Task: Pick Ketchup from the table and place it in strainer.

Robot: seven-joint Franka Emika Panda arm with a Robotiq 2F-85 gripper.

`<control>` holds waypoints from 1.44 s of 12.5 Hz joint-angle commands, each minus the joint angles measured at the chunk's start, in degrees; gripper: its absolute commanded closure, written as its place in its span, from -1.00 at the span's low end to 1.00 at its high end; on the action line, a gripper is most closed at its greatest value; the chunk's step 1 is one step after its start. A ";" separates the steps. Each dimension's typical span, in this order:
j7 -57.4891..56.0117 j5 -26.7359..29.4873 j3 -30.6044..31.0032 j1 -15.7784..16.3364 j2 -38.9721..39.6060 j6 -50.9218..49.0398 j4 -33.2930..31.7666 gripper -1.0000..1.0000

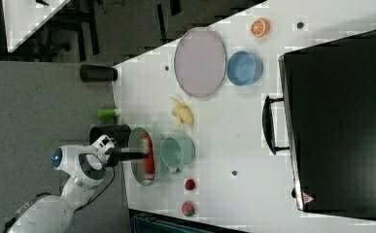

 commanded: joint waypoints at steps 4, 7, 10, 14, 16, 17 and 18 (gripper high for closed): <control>13.23 0.94 0.03 -3.32 -12.01 -5.03 4.21 -1.00; 13.23 0.99 -0.94 -8.25 -20.79 -14.11 5.47 -1.00; 13.22 2.20 -4.91 -13.11 -29.07 -24.68 7.94 -1.00; 13.22 6.77 -15.10 -16.15 -35.27 -37.53 11.91 -1.00; 13.09 7.32 -20.20 -16.20 -36.13 -40.53 14.64 -1.00; 12.47 7.53 -22.02 -16.21 -36.16 -42.48 15.96 -1.00; 12.10 7.84 -23.37 -16.21 -36.16 -45.08 16.99 -1.00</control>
